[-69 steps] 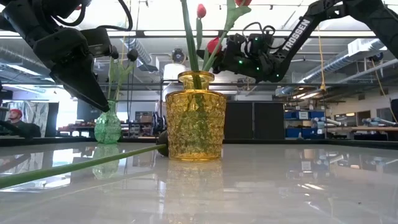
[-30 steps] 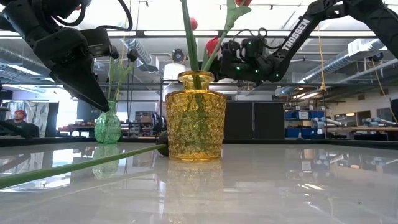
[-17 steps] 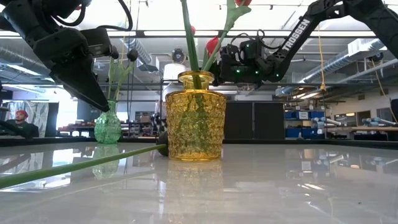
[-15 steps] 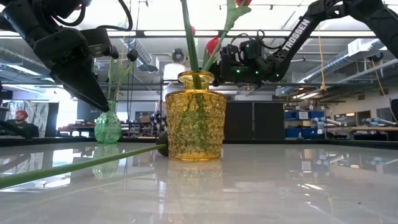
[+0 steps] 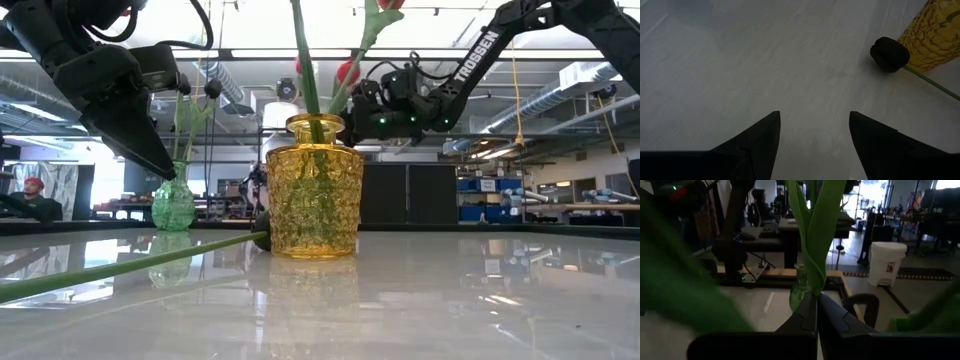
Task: Sort flowers into vase by color
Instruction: Put the pink flower into the blue vase
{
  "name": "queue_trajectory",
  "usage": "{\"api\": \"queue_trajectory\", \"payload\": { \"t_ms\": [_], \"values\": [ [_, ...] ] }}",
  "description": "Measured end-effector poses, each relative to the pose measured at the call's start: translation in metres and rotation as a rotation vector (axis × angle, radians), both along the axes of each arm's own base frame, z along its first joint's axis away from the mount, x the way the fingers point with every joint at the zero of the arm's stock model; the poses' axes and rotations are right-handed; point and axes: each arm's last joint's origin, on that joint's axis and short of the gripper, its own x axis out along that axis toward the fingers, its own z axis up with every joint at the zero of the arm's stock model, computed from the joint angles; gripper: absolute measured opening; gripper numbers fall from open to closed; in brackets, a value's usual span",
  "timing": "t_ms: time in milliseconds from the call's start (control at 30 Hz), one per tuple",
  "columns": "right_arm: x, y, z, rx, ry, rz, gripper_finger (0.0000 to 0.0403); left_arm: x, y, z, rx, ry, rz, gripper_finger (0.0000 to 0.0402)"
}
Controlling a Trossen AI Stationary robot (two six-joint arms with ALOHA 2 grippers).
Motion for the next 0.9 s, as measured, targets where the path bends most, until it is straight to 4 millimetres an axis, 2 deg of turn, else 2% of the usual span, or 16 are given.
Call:
{"api": "queue_trajectory", "payload": {
  "t_ms": [600, 900],
  "values": [
    [-0.0001, 0.0005, -0.002, 0.008, 0.016, 0.016, 0.0011, 0.0, -0.0001, 0.0, 0.0, 0.0, 0.0, 0.0243],
    [-0.0008, 0.0004, -0.0023, 0.028, 0.02, 0.035, 0.0057, 0.0, 0.0, 0.0, 0.0, 0.0, 0.0, 0.0243]
  ]
}}
